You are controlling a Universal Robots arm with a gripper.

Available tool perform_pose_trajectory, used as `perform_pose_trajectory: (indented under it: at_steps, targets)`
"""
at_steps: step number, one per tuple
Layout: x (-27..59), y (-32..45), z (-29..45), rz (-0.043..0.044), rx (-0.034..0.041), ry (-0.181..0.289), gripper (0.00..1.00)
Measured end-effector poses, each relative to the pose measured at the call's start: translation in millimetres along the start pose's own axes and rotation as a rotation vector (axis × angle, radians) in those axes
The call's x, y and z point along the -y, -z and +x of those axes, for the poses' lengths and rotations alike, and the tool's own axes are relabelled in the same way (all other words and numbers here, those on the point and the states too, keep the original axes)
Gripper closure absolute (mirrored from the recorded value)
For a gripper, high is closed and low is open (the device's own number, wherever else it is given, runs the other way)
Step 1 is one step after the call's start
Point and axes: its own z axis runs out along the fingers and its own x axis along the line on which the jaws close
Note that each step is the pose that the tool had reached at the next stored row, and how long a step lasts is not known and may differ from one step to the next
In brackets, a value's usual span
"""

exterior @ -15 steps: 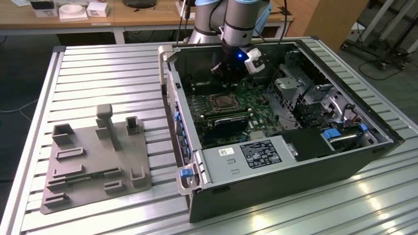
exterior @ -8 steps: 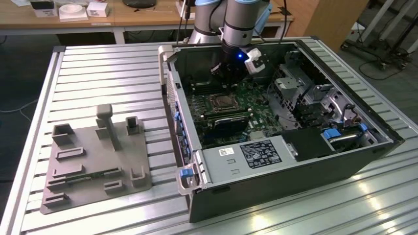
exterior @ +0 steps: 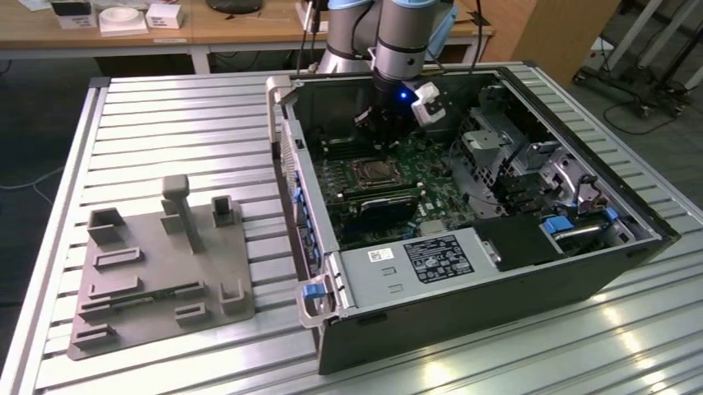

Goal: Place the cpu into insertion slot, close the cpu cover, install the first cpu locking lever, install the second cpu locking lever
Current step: 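Install the first cpu locking lever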

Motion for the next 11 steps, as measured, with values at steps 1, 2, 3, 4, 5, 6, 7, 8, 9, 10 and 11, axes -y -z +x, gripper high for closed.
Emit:
perform_pose_trajectory:
  at_steps: [1,2,3,4,5,6,7,8,9,10,11]
  targets:
    - [0.0,-0.5,0.0,0.0005,-0.0001,0.000,0.90]
    - [0.0,-0.9,0.0,0.0008,-0.0002,0.000,0.90]
    - [0.0,-1.2,0.0,0.0008,-0.0001,0.000,0.90]
    - [-0.1,-1.4,0.0,0.0008,-0.0001,0.000,0.90]
    - [-0.3,-1.5,0.0,0.0008,0.0001,0.000,0.90]
    - [-0.5,-1.4,0.0,0.0011,-0.0001,0.000,0.90]
    - [-0.8,-1.4,0.0,0.0006,-0.0001,0.001,0.90]
    - [-1.0,-1.4,0.1,-0.0007,0.0000,0.001,0.90]
    - [-1.4,-1.2,0.1,-0.0020,-0.0003,0.002,0.90]
    - [-1.7,-1.1,0.1,-0.0039,-0.0004,0.003,0.90]
    - [-1.9,-1.0,0.2,-0.0059,-0.0005,0.003,0.90]
